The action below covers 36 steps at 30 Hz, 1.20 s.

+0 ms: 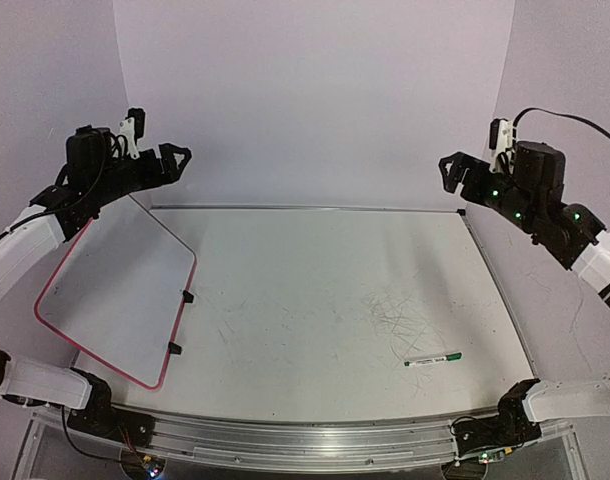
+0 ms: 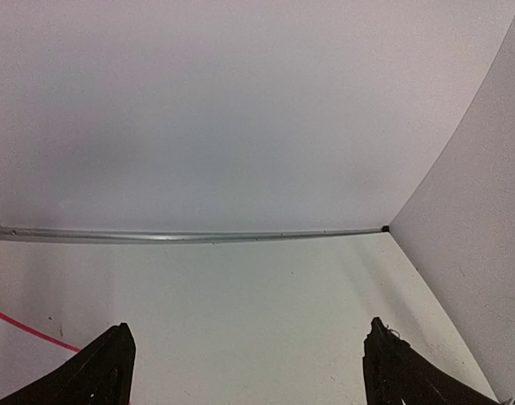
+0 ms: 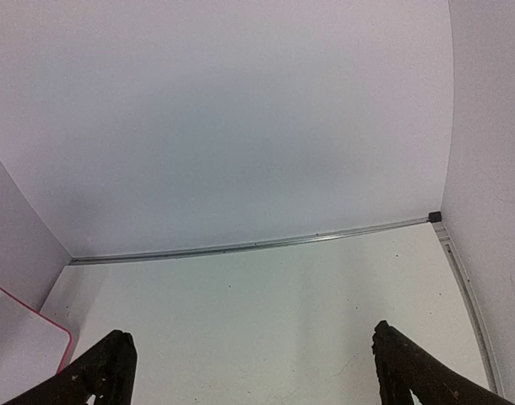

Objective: Write a sentence on the whiteboard
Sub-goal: Move the whiteboard stand to the center of the board.

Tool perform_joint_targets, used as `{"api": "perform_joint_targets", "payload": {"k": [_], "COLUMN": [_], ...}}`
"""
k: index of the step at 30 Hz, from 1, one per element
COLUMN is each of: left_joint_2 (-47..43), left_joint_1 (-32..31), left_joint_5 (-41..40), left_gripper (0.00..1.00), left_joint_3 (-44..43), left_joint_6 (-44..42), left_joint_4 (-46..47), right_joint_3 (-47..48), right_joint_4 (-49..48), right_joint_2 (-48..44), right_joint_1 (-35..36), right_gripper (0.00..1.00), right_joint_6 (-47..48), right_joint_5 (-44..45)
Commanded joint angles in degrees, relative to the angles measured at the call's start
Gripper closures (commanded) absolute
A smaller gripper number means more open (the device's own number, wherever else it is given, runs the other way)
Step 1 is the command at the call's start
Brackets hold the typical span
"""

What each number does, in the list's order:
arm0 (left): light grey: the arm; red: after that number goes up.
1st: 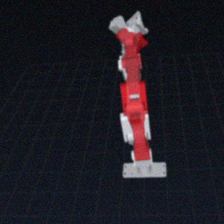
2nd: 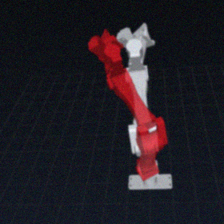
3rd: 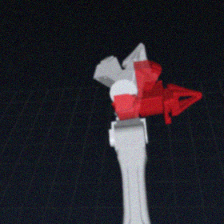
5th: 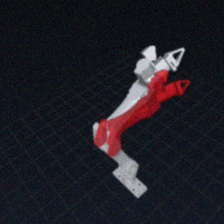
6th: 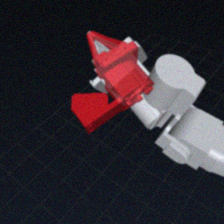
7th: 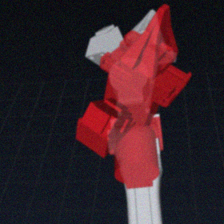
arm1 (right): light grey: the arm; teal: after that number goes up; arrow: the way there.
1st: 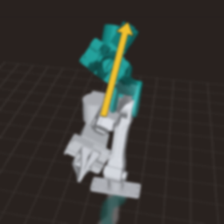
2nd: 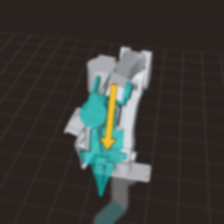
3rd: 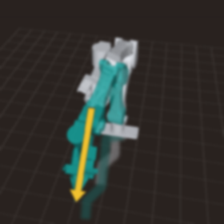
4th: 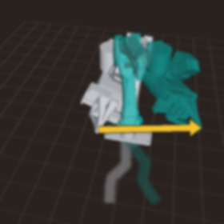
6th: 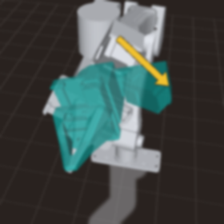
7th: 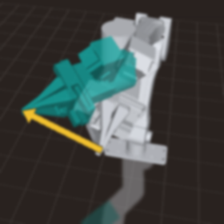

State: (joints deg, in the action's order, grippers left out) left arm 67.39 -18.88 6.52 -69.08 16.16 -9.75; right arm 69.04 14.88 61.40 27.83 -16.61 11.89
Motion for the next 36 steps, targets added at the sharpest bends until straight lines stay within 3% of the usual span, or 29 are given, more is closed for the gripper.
{"api": "perform_joint_targets", "payload": {"k": [1, 8, 16, 21, 27, 30, 36], "left_joint_2": [2.39, 8.1, 7.95, 8.98, 9.78, 8.51, 0.42], "left_joint_1": [-5.77, -17.03, -19.54, -20.35, -27.83, -28.66, -28.67], "left_joint_5": [4.17, -3.69, -11.86, -16.32, -25.2, -28.91, -36.42], "left_gripper": [0.06, 0.06, 0.05, 0.05, 0.08, 0.08, 0.04], "left_joint_3": [-1.54, 1.01, 4.11, 6.04, 10.2, 8.65, 1.84], "left_joint_6": [3.42, 8.23, 12.22, 23.62, 35.48, 33.9, 19.09], "left_joint_4": [-0.88, -0.92, -4.29, -14.63, -19.76, -21.26, -21.73], "right_joint_3": [1.23, 0.13, -2.27, 0.37, 1.73, 4.67, 8.04], "right_joint_4": [-1.25, -2.66, -8.63, -9.75, -16.79, -20.07, -31.26], "right_joint_2": [2.23, 5.76, 15.69, 22.08, 30.74, 37.33, 48.48], "right_joint_1": [-0.15, -0.15, 0.96, 6.34, 13.42, 18.85, 30.2], "right_gripper": [0.02, 0.02, 0.02, 0.02, 0.02, 0.03, 0.08], "right_joint_6": [-0.94, 0.33, 1.58, 1.66, 3.66, 7.33, 12.22], "right_joint_5": [-2.61, -8.76, -19.68, -18.95, -22.48, -24.74, -25.45]}}
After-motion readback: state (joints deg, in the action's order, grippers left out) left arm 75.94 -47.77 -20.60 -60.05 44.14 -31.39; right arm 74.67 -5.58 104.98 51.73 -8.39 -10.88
